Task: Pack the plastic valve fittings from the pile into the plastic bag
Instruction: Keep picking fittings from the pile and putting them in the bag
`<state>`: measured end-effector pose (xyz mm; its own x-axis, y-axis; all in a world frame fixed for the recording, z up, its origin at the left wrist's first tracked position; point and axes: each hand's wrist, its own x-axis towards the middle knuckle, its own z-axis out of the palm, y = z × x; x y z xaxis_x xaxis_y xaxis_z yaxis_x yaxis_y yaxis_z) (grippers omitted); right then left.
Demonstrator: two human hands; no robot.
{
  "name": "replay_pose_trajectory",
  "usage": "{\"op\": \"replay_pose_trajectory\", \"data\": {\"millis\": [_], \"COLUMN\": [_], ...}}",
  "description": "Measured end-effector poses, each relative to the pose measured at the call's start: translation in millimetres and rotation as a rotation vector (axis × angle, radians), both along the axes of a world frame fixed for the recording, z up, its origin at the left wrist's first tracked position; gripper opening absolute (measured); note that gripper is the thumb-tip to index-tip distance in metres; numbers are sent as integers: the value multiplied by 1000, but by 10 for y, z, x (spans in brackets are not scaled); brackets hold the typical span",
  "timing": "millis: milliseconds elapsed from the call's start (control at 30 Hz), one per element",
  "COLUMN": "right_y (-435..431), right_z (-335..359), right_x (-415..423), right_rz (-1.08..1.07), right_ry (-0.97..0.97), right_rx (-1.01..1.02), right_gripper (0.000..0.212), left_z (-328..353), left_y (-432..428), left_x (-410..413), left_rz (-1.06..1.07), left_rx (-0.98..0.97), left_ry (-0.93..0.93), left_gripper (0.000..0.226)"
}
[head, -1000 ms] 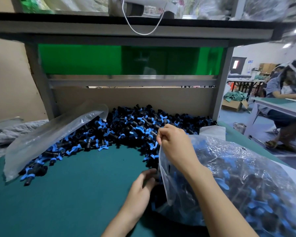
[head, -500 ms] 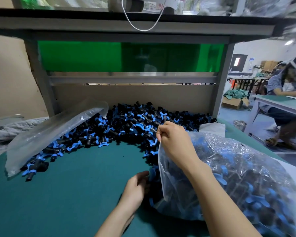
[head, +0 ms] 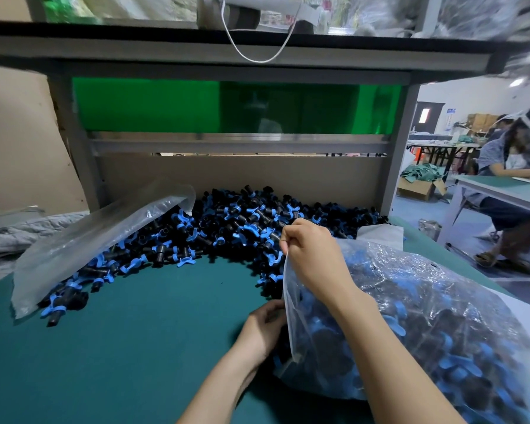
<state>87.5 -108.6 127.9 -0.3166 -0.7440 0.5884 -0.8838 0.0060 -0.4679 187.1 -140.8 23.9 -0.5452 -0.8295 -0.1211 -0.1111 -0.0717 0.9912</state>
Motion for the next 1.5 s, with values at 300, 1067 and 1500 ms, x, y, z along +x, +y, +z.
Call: {"op": "replay_pose_trajectory", "data": {"millis": [300,1067,1500], "right_y": [-30,-116,-145], "right_z": [71,-25,-98], "right_x": [-8,-81,-195], "right_rz": [-18,-84,-121], "right_ry": [6,166,168], "right_rx": [-56,218,217], "right_gripper": [34,32,26], "left_z": [-40,-242,366], "left_y": [-111,-475,-1501], "left_x": [-48,427,-332], "left_rz": [3,-118,38], "left_rx": [-209,-720,-374], "left_ry": [-211,-619,-384], "left_gripper": [23,21,21]}}
